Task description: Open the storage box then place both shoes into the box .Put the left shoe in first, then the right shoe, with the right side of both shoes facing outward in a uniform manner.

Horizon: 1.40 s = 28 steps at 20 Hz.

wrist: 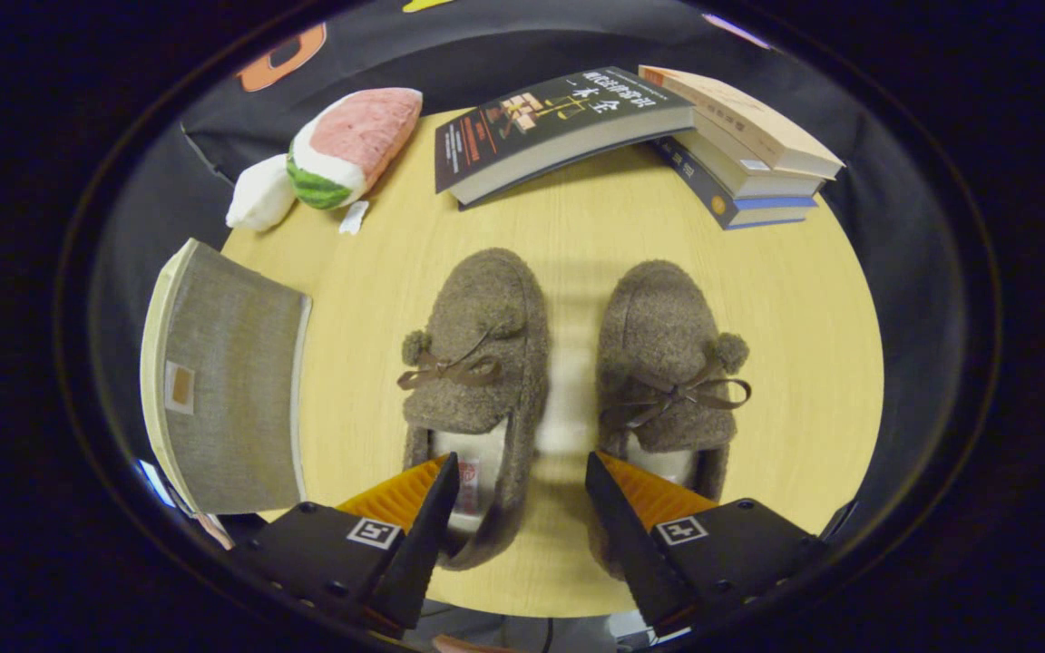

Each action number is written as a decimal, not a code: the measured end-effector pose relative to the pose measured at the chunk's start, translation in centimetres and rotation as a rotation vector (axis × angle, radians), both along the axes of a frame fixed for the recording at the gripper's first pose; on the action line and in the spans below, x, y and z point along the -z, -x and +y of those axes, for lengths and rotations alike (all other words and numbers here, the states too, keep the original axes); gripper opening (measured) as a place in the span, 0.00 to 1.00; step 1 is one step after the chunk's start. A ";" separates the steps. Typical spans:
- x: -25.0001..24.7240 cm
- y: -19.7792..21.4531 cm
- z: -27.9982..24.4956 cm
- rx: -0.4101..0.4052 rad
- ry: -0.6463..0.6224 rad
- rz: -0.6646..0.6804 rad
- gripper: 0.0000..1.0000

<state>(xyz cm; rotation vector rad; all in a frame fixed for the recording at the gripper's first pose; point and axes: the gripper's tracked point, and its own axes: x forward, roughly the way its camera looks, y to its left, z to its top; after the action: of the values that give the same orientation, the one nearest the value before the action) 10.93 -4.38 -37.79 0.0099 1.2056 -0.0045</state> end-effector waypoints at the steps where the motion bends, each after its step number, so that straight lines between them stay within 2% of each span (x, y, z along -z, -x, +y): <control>1: 0.3 -0.1 -0.3 -0.001 0.018 0.002 0.77; 4: 1.1 -0.1 -0.8 0.002 0.049 0.007 0.51; 5: 1.3 -0.1 -0.6 0.000 0.039 0.009 0.51; 8: 2.3 0.3 -0.1 0.050 -0.010 0.059 0.18; 9: 2.2 -0.1 0.1 0.066 -0.027 0.065 0.13; 11: 2.1 -0.3 0.4 0.066 -0.027 0.084 0.13; 13: 2.0 0.0 0.6 0.072 -0.027 0.114 0.01; 20: -0.1 0.5 0.5 0.096 -0.090 0.123 0.01; 28: -6.8 1.6 2.7 0.064 -0.164 0.050 0.01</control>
<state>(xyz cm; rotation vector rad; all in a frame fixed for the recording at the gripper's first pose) 9.30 -1.65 -30.94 0.1932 1.2525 0.0383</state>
